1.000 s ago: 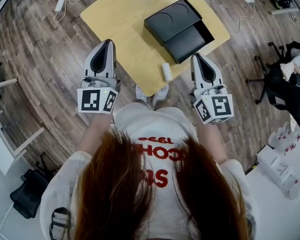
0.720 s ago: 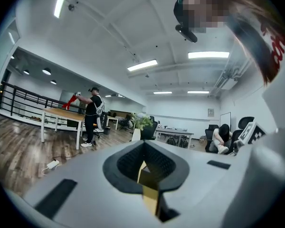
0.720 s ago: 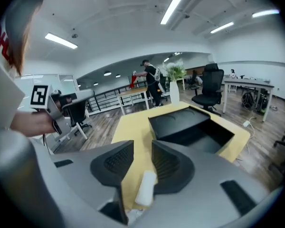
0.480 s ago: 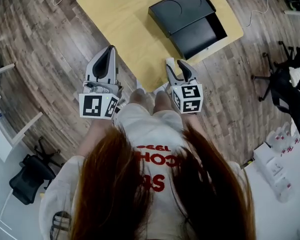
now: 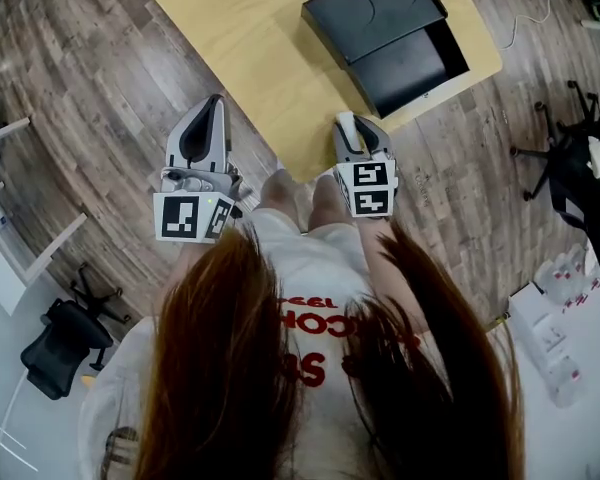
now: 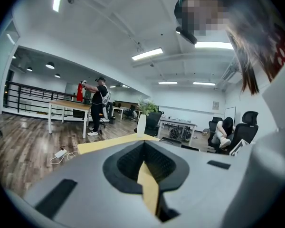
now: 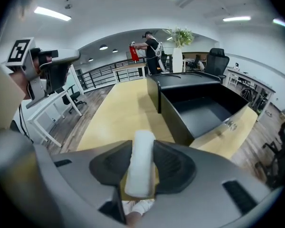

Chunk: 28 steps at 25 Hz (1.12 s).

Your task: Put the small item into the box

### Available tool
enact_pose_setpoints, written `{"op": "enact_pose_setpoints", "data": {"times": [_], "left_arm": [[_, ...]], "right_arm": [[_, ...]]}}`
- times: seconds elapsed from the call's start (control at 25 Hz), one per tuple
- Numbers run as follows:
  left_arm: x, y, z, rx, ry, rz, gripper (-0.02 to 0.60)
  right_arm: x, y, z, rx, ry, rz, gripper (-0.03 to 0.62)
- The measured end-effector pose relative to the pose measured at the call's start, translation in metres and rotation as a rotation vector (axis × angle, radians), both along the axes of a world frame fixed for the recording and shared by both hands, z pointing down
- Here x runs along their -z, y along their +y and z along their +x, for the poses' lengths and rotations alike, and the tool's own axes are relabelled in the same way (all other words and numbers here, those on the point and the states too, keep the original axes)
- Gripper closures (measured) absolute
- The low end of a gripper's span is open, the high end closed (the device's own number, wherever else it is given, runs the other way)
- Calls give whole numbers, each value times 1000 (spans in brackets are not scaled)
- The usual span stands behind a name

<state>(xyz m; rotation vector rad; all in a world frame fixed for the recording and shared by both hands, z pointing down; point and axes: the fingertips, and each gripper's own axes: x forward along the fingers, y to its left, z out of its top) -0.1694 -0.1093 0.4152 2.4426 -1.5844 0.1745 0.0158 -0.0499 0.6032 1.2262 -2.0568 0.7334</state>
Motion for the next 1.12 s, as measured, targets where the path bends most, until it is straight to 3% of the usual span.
{"op": "enact_pose_setpoints", "data": {"times": [0.32, 0.76, 1.12], "left_arm": [[20, -8, 1, 16, -3, 79, 575], [87, -35, 14, 20, -12, 267, 575], [137, -45, 30, 13, -12, 394, 575]], "right_arm": [[68, -25, 4, -17, -126, 166, 459], [222, -86, 42, -73, -215, 588, 465], [331, -83, 54, -65, -348, 859, 465]]}}
